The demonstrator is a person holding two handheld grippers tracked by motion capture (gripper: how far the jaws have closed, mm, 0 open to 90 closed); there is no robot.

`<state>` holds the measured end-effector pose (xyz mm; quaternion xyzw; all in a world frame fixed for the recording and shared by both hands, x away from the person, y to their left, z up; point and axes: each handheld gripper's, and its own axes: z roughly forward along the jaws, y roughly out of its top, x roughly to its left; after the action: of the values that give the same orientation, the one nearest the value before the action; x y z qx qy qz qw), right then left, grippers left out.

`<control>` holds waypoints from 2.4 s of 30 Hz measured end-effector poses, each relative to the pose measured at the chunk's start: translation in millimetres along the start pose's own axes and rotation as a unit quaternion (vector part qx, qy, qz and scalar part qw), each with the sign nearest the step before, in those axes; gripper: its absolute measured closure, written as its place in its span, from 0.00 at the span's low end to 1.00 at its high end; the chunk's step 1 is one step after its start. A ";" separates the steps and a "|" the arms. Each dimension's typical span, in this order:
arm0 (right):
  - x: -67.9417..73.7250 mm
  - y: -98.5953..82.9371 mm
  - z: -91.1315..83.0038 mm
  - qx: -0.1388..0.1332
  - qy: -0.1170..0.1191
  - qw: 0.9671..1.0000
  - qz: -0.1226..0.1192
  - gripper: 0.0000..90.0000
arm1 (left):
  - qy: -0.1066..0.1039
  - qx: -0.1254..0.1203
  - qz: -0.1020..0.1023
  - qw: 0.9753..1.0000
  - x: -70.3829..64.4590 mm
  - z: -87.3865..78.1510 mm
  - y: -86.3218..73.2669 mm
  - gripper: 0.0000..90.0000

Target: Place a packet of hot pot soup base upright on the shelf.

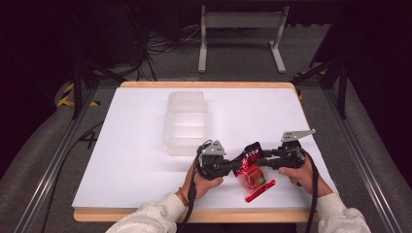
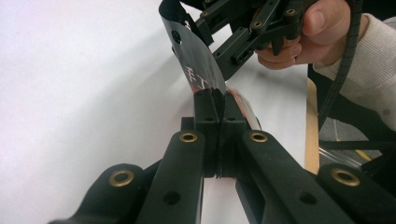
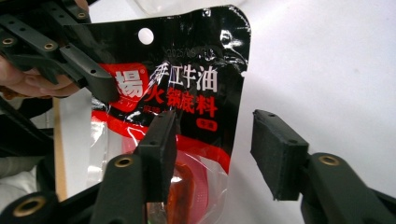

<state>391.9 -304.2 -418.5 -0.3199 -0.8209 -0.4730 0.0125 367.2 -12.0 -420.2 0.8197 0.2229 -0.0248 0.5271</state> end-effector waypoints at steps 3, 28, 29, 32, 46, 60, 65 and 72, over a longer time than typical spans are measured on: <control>5.7 2.0 -2.0 -0.006 0.013 1.000 -0.013 0.73 | 0.001 -0.005 0.007 1.000 -1.4 -3.2 2.2 0.99; 64.1 24.4 -17.9 -0.055 -0.046 0.989 -0.126 1.00 | 0.048 -0.040 0.080 0.995 -6.8 -49.6 29.1 0.99; 65.8 26.4 -17.7 -0.059 -0.049 0.989 -0.128 1.00 | 0.054 -0.040 0.085 0.994 -6.4 -52.0 31.3 0.98; 70.4 32.5 -16.3 -0.071 -0.064 0.987 -0.132 1.00 | 0.071 -0.036 0.100 0.992 -6.2 -57.8 36.9 0.96; 81.4 69.9 -12.7 -0.114 -0.102 0.978 -0.144 1.00 | 0.114 -0.043 0.099 0.988 15.7 -89.0 50.3 0.87; 84.0 122.6 12.9 -0.137 -0.102 0.973 -0.158 1.00 | 0.165 -0.073 0.101 0.978 36.4 -126.6 68.1 1.00; 83.1 141.3 25.6 -0.145 -0.104 0.971 -0.159 1.00 | 0.189 -0.079 0.100 0.974 45.3 -138.7 73.5 1.00; 81.4 162.2 48.8 -0.151 -0.110 0.968 -0.168 1.00 | 0.209 -0.097 0.087 0.969 63.5 -149.3 75.4 1.00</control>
<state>428.1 -167.7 -294.5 -0.2259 -0.7783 -0.5485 -0.2057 424.8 114.2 -307.2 0.7681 0.2572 0.2150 0.5456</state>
